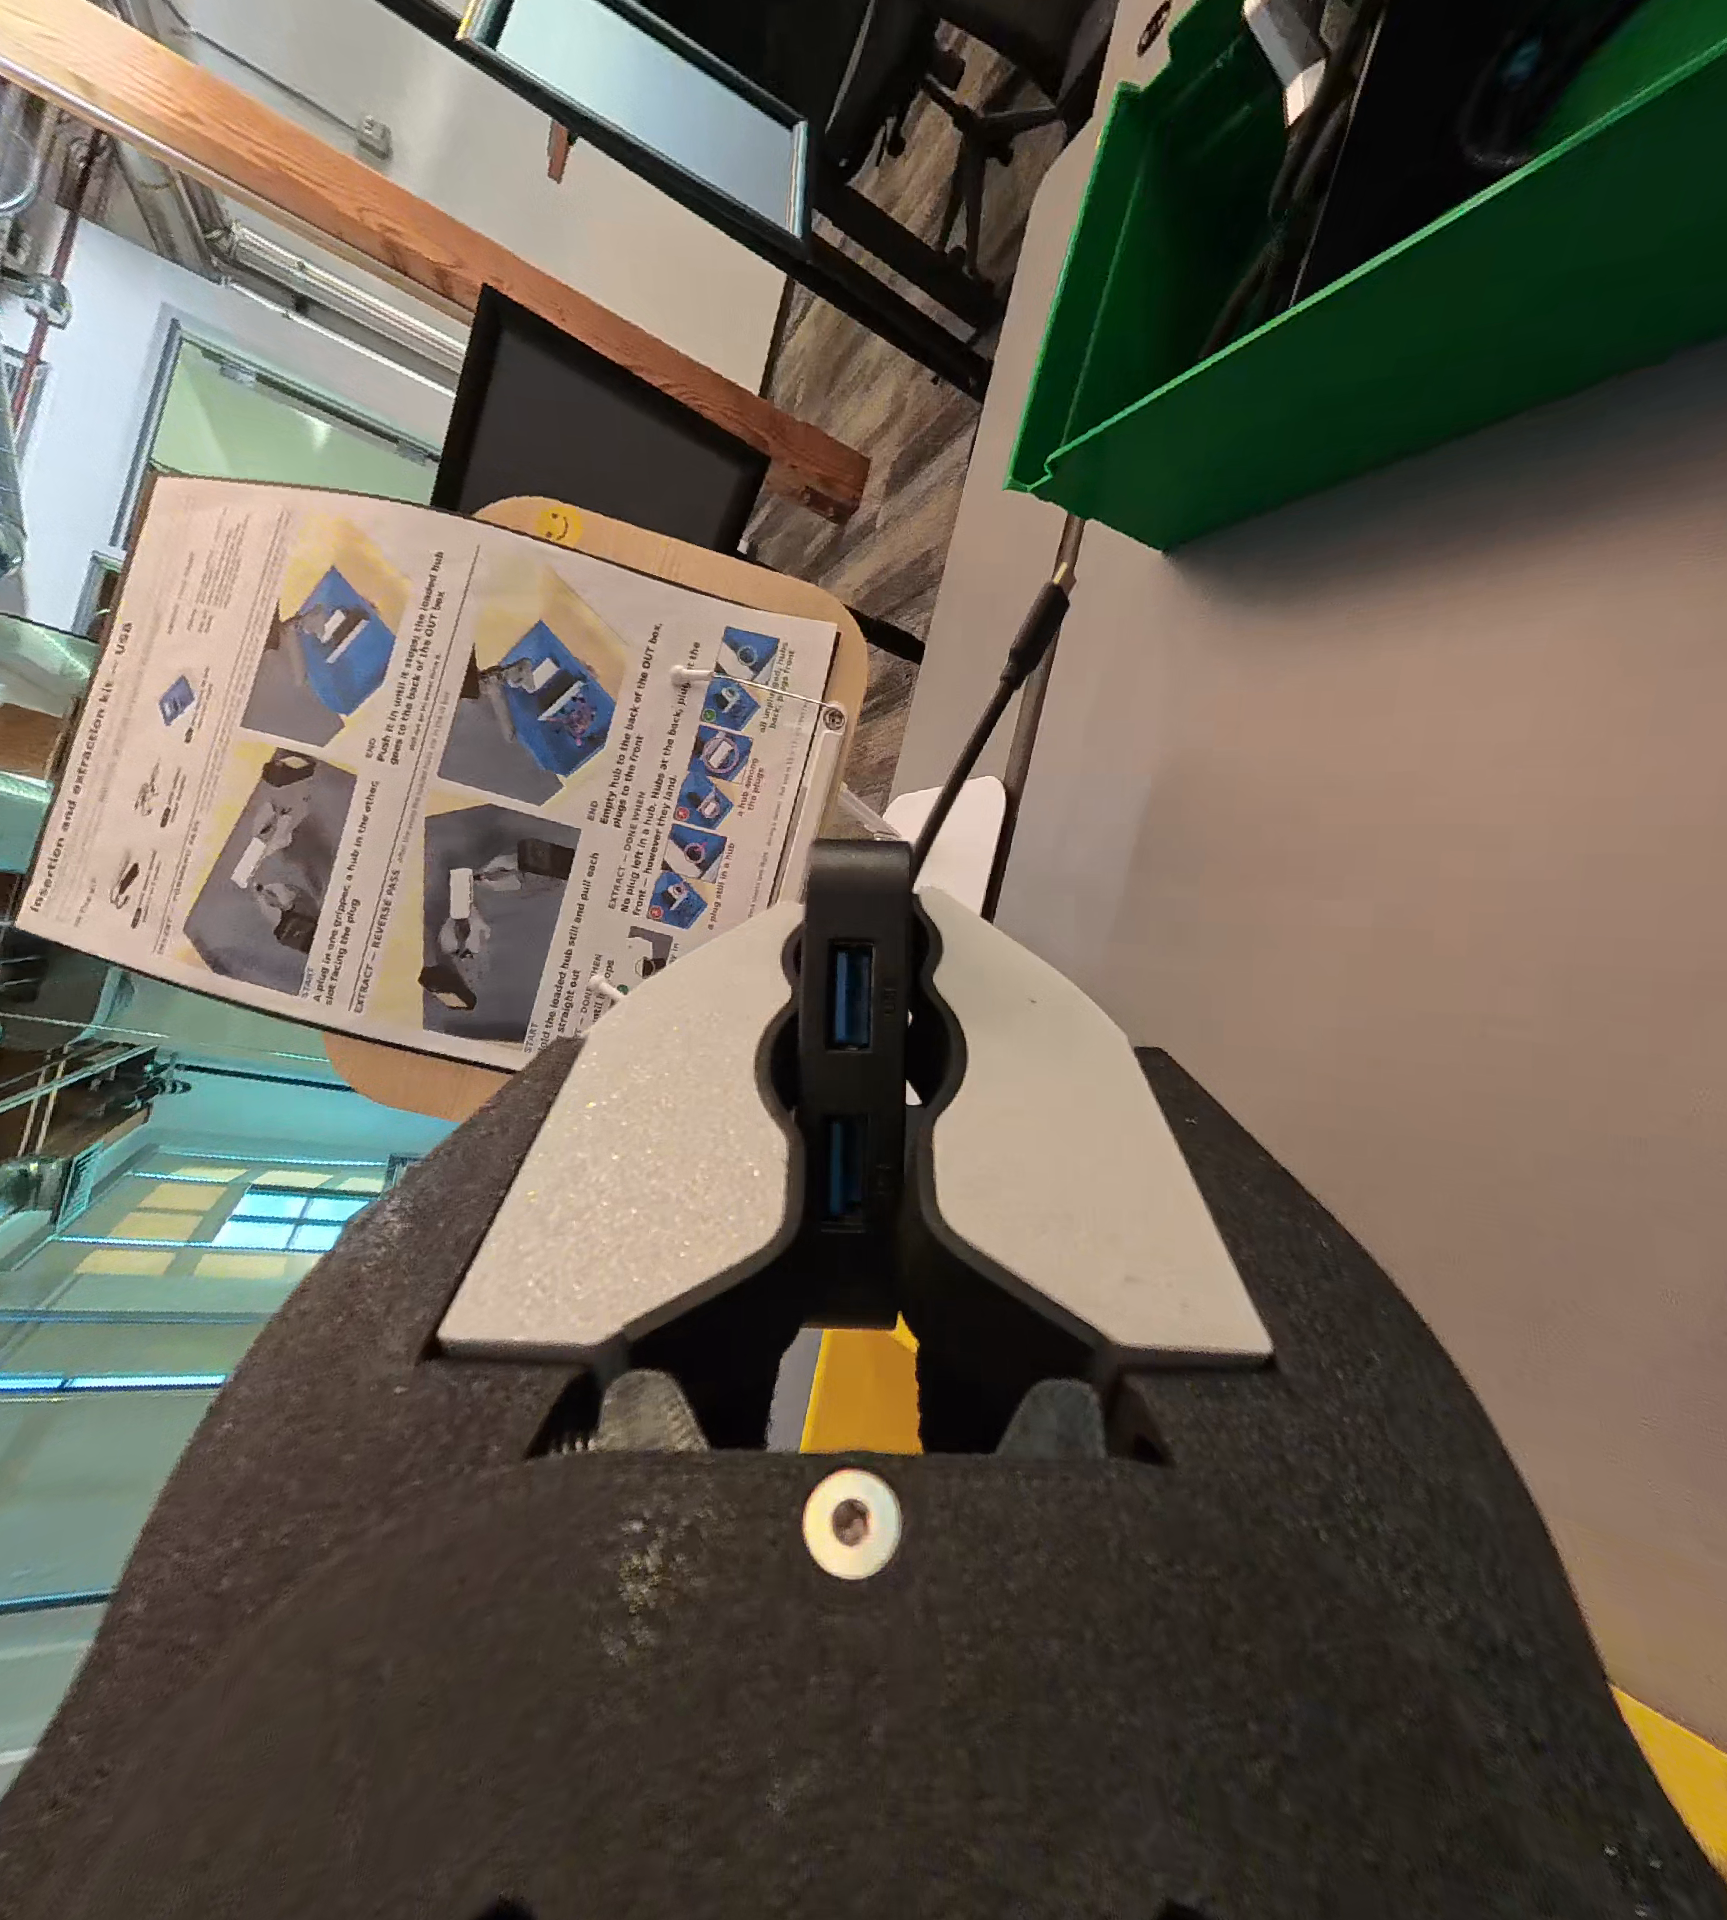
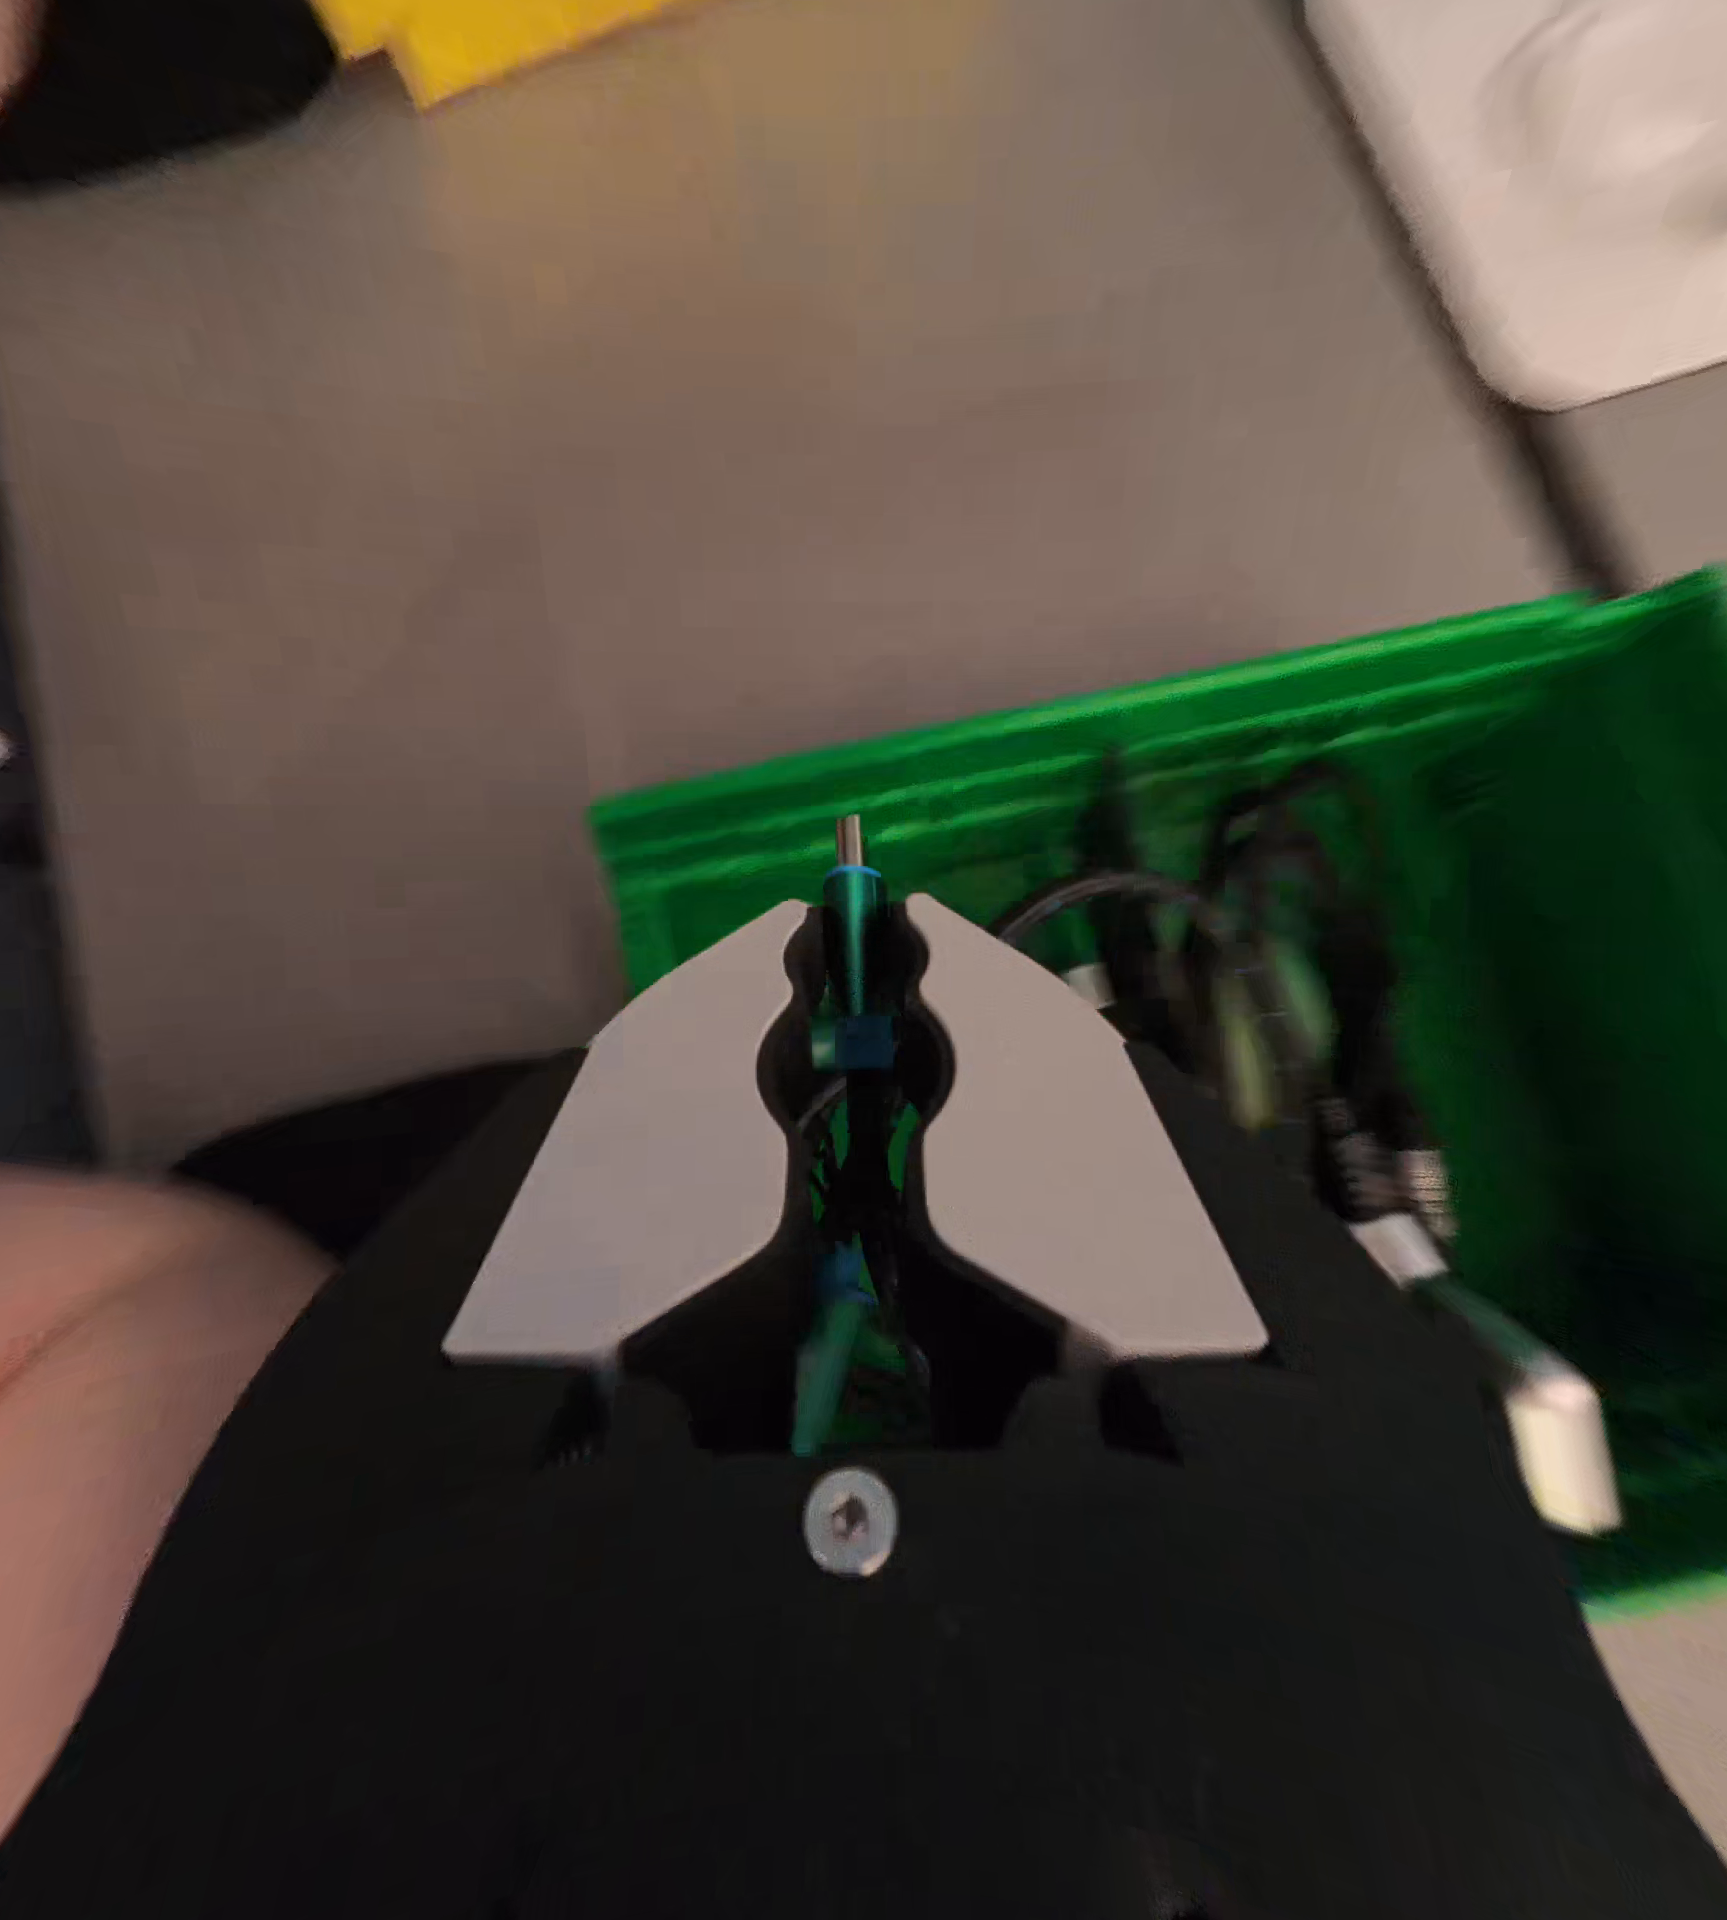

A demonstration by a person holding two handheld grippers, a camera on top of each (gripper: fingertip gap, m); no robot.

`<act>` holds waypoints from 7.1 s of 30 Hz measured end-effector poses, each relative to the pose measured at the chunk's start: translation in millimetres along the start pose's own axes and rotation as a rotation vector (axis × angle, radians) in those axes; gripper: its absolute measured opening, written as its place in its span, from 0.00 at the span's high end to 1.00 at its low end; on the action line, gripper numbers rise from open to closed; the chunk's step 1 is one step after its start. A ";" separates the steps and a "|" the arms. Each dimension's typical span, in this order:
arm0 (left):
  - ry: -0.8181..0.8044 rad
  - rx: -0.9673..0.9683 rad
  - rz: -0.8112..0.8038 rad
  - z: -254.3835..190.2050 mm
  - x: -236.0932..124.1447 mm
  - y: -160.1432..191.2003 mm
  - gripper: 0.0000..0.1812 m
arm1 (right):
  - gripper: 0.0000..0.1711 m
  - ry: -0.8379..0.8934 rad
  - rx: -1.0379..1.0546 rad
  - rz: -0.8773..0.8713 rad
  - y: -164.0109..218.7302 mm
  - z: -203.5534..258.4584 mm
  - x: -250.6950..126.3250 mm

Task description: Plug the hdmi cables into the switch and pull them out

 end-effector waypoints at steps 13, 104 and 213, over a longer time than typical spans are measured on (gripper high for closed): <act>-0.016 0.026 0.016 1.1 -3.6 -2.9 0.92 | 0.91 -0.063 0.010 0.144 22.1 23.2 -11.5; 0.038 -0.083 0.142 -9.8 23.3 5.1 0.73 | 0.91 0.762 -0.358 -0.314 -49.6 -20.1 -38.4; 0.259 -0.868 0.974 10.3 -28.5 108.6 0.95 | 0.94 0.337 0.486 0.269 -194.6 0.9 241.5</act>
Point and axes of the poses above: each gripper's, where its closed fingertips meet, x out along the fingers, y out of its underside, z = x × y across the jaws, the point moved 9 cm from there along -x, back along the fingers, and after that the axes turned 8 degrees about -z, right-handed, at the moved point
